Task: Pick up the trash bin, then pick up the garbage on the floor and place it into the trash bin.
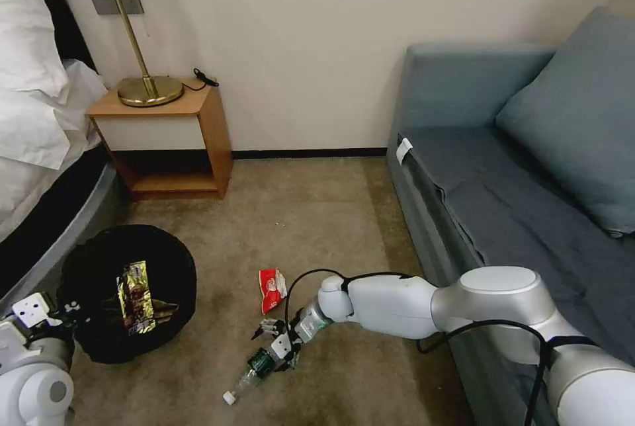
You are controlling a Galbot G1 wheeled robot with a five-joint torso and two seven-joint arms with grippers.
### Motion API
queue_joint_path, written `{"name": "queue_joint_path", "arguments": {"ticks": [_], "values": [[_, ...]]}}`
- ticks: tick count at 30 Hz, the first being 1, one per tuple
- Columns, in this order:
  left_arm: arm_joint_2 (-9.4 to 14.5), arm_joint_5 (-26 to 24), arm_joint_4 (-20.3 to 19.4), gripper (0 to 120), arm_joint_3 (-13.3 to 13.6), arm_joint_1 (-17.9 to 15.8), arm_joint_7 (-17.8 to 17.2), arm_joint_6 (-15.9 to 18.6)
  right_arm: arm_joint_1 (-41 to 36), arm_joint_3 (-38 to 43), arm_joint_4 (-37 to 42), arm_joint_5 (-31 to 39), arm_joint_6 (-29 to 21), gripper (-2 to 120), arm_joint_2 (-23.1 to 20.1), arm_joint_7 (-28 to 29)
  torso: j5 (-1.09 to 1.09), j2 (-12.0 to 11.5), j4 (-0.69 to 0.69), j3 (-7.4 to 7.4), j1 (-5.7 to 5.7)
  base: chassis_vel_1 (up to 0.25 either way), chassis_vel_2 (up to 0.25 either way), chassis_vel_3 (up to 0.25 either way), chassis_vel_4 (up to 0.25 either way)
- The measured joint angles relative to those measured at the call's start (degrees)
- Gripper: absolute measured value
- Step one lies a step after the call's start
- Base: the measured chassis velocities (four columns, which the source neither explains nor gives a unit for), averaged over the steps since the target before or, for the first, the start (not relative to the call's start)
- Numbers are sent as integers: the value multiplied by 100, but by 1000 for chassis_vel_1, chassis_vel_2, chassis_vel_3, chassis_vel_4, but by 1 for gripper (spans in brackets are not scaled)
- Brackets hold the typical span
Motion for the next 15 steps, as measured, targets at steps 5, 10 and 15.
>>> {"name": "queue_joint_path", "arguments": {"ticks": [5,10,15], "values": [[-11,24,22,2,29,-13,-4,0,-124,-2,-282,-37,89,100,213,130,1,0,2,0,0,0,0,0,0],[-41,36,24,2,40,-8,-4,-3,-181,-37,-493,-52,160,100,414,157,1,0,2,0,0,0,0,0,0],[-59,49,24,2,36,30,-1,-28,-267,-125,-752,-48,228,100,598,165,0,0,2,0,0,0,0,0,0]]}}
